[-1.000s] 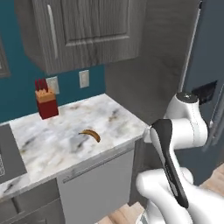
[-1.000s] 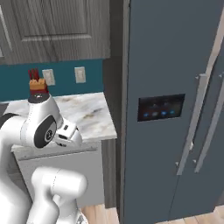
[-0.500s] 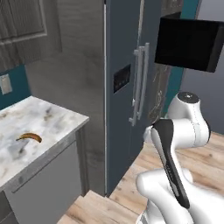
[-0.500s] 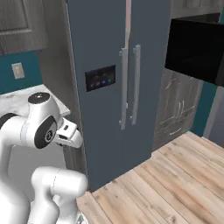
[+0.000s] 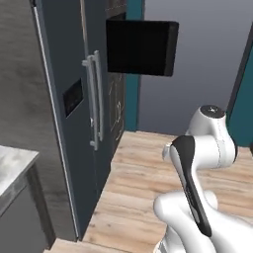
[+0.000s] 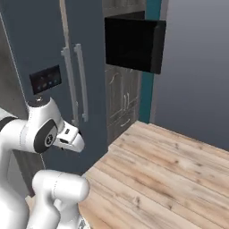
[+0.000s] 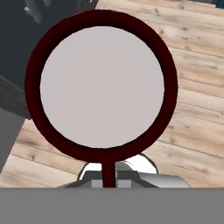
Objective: Pick the mug from the counter and place it inside the microwave. Then close the microwave.
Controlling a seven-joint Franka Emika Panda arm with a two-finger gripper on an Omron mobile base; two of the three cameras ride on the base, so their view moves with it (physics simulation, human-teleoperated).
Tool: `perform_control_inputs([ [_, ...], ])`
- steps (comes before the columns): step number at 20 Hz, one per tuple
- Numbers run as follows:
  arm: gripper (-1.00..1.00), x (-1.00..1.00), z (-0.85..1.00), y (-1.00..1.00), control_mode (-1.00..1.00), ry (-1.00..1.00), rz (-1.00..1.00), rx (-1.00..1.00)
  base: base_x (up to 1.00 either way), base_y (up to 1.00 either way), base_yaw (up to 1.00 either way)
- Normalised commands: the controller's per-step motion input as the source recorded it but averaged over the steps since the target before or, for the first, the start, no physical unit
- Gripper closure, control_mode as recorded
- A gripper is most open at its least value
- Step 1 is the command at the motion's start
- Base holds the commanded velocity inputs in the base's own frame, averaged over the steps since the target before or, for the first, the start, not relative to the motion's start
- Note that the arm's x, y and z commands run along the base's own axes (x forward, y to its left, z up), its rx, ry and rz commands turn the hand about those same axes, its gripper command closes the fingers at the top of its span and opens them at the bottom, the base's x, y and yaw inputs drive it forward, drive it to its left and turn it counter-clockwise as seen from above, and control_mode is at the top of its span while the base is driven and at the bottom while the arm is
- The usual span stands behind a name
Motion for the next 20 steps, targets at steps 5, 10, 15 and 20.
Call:
perform_control_inputs([
  [5, 1.00, 0.00, 0.00, 0.00, 1.00, 0.00, 0.00, 0.00, 0.35, -0.85, -0.57],
  [10, 1.00, 0.00, 0.00, 0.00, 1.00, 0.00, 0.00, 0.00, 0.60, -0.85, -0.50],
  [15, 1.00, 0.00, 0.00, 0.00, 1.00, 0.00, 0.00, 0.00, 0.89, -0.78, -0.38],
  [20, 1.00, 0.00, 0.00, 0.00, 1.00, 0.00, 0.00, 0.00, 1.00, -0.49, -0.09],
])
